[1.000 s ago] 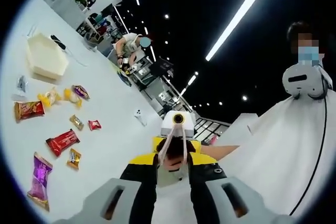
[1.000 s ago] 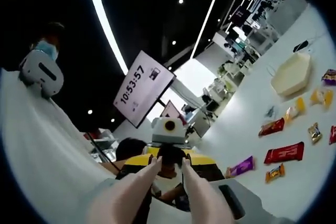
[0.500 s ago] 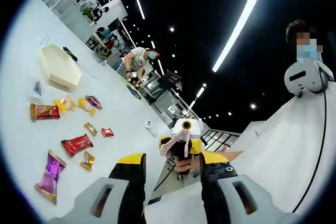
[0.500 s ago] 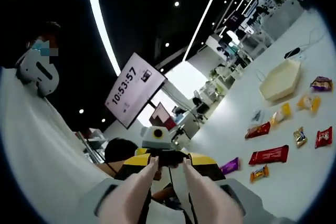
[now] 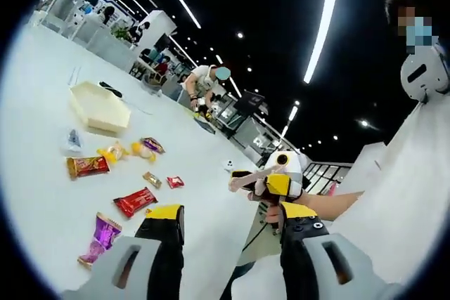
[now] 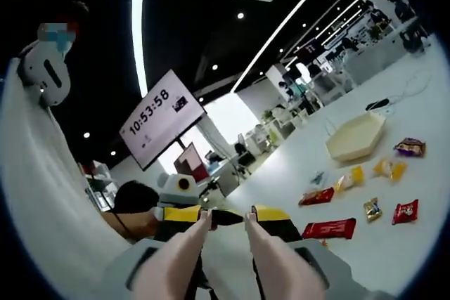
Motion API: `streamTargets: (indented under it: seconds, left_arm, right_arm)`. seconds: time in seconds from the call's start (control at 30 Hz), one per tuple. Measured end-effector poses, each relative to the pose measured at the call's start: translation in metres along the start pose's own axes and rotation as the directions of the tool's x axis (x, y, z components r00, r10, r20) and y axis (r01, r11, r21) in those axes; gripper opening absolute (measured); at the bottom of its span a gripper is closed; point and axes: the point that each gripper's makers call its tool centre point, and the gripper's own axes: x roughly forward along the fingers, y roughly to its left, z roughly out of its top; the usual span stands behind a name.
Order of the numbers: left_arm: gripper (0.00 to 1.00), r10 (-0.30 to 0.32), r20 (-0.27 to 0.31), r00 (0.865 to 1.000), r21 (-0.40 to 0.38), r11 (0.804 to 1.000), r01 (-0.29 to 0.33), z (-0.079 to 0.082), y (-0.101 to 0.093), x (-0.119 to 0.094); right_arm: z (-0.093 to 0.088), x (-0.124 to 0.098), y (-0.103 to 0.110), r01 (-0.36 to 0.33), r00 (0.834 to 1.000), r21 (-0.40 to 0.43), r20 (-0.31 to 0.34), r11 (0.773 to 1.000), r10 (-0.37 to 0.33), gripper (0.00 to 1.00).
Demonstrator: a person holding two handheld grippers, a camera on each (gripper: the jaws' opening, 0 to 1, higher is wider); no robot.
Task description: Place the target food into the container with the food tongs after gripping and lifting it, then release it inside without dropping or visibly crushing the food.
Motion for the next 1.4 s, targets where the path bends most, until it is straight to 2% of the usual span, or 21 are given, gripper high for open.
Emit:
streamTargets:
  seconds: [0.1,0.27,0.33,0.4,0.43,0.47,0.5,0.57,0.63,0.73,0.93,1.0,1.13,1.2,1.23,1.33,1.4]
  left_arm:
    - [0.53,0.027,0.017,0.999,-0.017,0.999,-0.027,0.006,0.003,-0.002]
    - [0.53,0.107,0.032,0.994,0.059,0.992,-0.109,0.015,0.006,-0.004]
    - [0.53,0.159,0.069,0.985,0.081,0.983,-0.164,0.022,0.011,-0.003]
    - [0.54,0.202,0.085,0.976,0.046,0.977,-0.207,0.023,0.015,0.000]
    - [0.56,0.217,0.095,0.972,0.011,0.976,-0.219,0.025,0.015,0.001]
    - [0.58,0.215,0.120,0.969,-0.010,0.976,-0.216,0.029,0.013,0.003]
    - [0.60,0.182,0.160,0.970,-0.042,0.983,-0.177,0.034,0.006,0.009]
    - [0.63,0.202,0.121,0.972,-0.022,0.979,-0.201,0.027,0.010,0.011]
    - [0.66,0.237,0.100,0.966,0.013,0.971,-0.240,0.022,0.017,0.011]
    - [0.71,0.271,0.100,0.957,-0.010,0.962,-0.271,0.021,0.026,0.011]
    - [0.75,0.294,0.088,0.952,-0.018,0.956,-0.294,0.023,0.032,0.017]
    - [0.80,0.291,0.083,0.953,-0.033,0.957,-0.290,0.024,0.029,0.021]
    - [0.88,0.307,0.068,0.949,-0.010,0.952,-0.307,0.024,0.027,0.027]
    - [0.95,0.314,0.067,0.947,-0.010,0.949,-0.314,0.024,0.028,0.029]
    - [0.98,0.320,0.068,0.945,-0.012,0.947,-0.320,0.024,0.030,0.030]
    - [0.99,0.360,0.060,0.931,-0.021,0.933,-0.360,0.022,0.035,0.028]
    - [0.99,0.365,0.065,0.929,-0.013,0.931,-0.365,0.023,0.032,0.027]
  right_arm:
    - [0.003,-0.002,-0.003,0.020,1.000,0.006,0.007,1.000,-0.020,0.26]
    - [0.004,-0.003,-0.008,0.020,1.000,0.011,0.003,1.000,-0.020,0.26]
    - [0.000,-0.005,-0.014,0.021,1.000,0.014,-0.017,1.000,-0.021,0.26]
    - [0.000,-0.006,-0.019,0.044,0.998,0.021,-0.034,0.999,-0.043,0.26]
    - [0.003,-0.007,-0.017,0.037,0.999,-0.006,-0.037,0.999,-0.037,0.26]
    - [0.005,-0.007,-0.016,0.034,0.999,-0.013,-0.033,0.999,-0.034,0.26]
    - [0.007,-0.007,-0.020,0.041,0.999,-0.006,-0.027,0.999,-0.041,0.26]
    - [0.007,-0.007,-0.025,0.052,0.999,-0.004,-0.017,0.999,-0.052,0.26]
    - [0.006,-0.006,-0.029,0.061,0.998,-0.009,-0.015,0.998,-0.061,0.27]
    - [0.009,-0.006,-0.030,0.068,0.998,-0.026,-0.003,0.997,-0.068,0.27]
    - [0.013,-0.011,-0.038,0.075,0.997,-0.025,0.009,0.997,-0.075,0.27]
    - [0.016,-0.013,-0.041,0.081,0.997,-0.026,0.013,0.996,-0.081,0.27]
    - [0.024,-0.019,-0.045,0.094,0.995,-0.029,0.016,0.995,-0.093,0.27]
    - [0.026,-0.021,-0.047,0.095,0.995,-0.053,0.008,0.994,-0.095,0.27]
    - [0.025,-0.022,-0.050,0.096,0.995,-0.062,0.003,0.993,-0.096,0.27]
    - [0.024,-0.027,-0.060,0.117,0.993,-0.064,-0.018,0.991,-0.119,0.26]
    - [0.025,-0.028,-0.059,0.108,0.994,-0.070,-0.023,0.992,-0.110,0.27]
